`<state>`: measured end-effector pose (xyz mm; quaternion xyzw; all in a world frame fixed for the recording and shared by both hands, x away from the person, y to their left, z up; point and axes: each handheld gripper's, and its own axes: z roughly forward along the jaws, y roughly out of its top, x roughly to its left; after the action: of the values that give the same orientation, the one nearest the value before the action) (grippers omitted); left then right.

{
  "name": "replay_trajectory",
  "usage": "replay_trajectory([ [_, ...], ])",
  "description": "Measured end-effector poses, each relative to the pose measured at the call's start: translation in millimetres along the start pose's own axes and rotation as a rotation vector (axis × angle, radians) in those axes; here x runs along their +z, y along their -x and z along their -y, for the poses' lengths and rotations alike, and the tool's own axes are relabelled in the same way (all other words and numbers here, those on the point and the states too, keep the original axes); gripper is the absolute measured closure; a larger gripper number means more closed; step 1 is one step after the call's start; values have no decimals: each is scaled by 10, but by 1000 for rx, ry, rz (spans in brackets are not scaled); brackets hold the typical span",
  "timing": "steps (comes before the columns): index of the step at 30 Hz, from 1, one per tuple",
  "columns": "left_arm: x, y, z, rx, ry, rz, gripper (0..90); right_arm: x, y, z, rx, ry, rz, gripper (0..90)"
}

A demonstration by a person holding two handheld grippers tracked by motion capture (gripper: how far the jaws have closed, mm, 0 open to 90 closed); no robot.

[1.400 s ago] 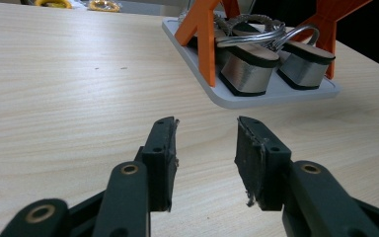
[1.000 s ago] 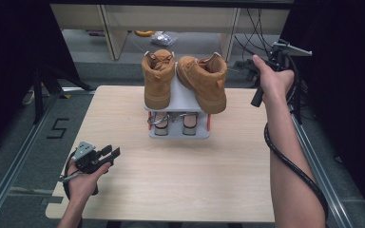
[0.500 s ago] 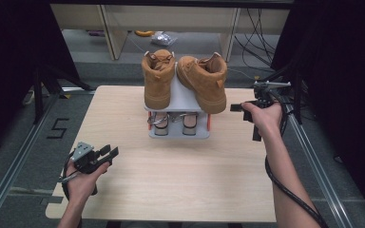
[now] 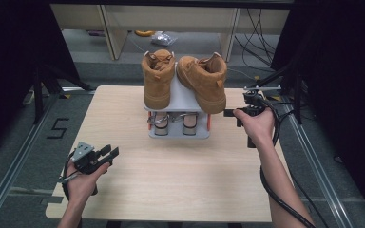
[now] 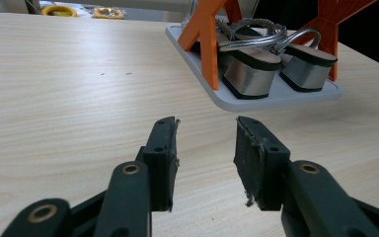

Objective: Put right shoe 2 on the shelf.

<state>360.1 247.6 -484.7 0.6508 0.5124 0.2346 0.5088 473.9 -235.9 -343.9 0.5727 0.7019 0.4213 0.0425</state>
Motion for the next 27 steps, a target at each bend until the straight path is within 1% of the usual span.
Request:
replay_trajectory([
  [2,4,5,1,-1,-2,0,599,2,-1,1,0,2,2,900],
  [3,5,7,1,-1,-3,0,599,-2,-51,6,40,-13,-2,900],
  [4,7,9,2,-1,-5,0,599,-2,-51,6,40,-13,-2,900],
  [5,9,10,2,-2,-5,0,599,14,-31,5,6,1,-3,900],
  [6,12,9,4,-1,-4,3,600,43,-83,9,14,-10,-13,900],
  [7,11,10,3,-1,-6,0,600,64,-91,11,2,-2,-23,900],
  [8,11,10,4,-1,-6,1,600,64,-91,11,2,-2,-23,900],
  [9,7,6,5,-3,-5,1,600,109,-135,8,-16,0,-13,900],
  [10,7,6,5,-3,-5,1,600,109,-135,8,-16,0,-13,900],
  [11,1,-2,5,-3,-6,2,600,167,-155,3,-31,20,-27,900],
  [12,1,-5,7,-6,-5,1,601,179,-176,-4,-14,8,-22,900],
  [13,1,-5,7,-6,-5,1,601,179,-176,-4,-14,8,-22,900],
  [14,2,-8,11,-8,-5,1,601,210,-221,-15,-20,13,-16,900],
  [15,2,-8,11,-8,-5,1,601,217,-255,-19,2,3,-8,900],
  [16,5,-8,12,-9,-5,0,601,217,-255,-19,2,3,-8,900],
  [17,2,-6,10,-9,-10,-3,601,253,-273,-28,-18,22,-16,900],
  [18,5,-5,11,-9,-7,-1,601,271,-275,-33,-29,18,-16,900],
  [19,9,-8,12,-9,-1,7,601,286,-304,-36,-19,9,-12,900],
  [20,9,-8,12,-9,-1,7,600,286,-304,-36,-19,9,-12,900],
  [21,2,-8,8,-9,-4,1,600,315,-346,-46,-23,2,-10,900],
  [22,2,-8,8,-9,-4,1,600,338,-332,-50,-41,12,-19,900],
  [24,0,-12,6,-11,-1,0,600,352,-344,-54,-39,9,-19,900],
  [25,2,-16,9,-11,-2,-1,599,361,-386,-63,-24,-11,-4,900],
  [26,2,-16,9,-11,-2,-1,599,361,-386,-63,-24,-11,-4,900],
  [27,4,-19,14,-10,-4,1,599,384,-408,-72,-11,-13,-15,900],
])
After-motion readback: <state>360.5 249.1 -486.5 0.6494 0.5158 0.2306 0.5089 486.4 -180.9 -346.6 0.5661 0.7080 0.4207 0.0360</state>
